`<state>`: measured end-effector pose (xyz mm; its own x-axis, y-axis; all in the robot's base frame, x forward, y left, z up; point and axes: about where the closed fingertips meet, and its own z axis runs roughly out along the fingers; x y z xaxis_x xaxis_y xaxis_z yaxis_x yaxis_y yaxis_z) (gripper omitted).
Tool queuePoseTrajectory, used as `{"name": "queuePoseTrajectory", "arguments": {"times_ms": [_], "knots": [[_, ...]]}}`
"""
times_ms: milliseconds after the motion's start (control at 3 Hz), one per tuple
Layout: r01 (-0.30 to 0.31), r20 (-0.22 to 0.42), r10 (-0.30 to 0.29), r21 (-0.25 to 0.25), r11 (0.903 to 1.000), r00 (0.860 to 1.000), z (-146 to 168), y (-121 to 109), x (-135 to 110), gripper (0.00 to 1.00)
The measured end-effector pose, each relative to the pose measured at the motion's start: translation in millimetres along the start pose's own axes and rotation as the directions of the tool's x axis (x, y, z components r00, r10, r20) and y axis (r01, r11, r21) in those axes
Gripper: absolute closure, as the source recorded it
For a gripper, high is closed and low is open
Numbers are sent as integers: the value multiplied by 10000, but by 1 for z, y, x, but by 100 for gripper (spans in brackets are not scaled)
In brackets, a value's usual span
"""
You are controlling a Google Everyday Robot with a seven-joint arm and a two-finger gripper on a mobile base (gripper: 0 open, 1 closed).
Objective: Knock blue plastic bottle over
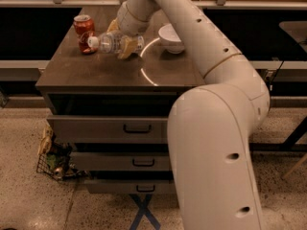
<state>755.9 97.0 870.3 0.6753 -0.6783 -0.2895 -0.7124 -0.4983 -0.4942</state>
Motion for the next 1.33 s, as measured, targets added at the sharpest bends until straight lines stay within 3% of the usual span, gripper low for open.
{"name": "queuePoseTrajectory", "arguments": {"times_ms": [333, 667, 1333], "knots": [[-99, -168, 85, -899, 9959, 9998, 0, 7, 1, 5], [-276, -278, 240, -1346, 9905, 9993, 0, 9, 2, 0], [-779, -706, 709, -1023, 9917, 9950, -12, -5, 10, 0]]}}
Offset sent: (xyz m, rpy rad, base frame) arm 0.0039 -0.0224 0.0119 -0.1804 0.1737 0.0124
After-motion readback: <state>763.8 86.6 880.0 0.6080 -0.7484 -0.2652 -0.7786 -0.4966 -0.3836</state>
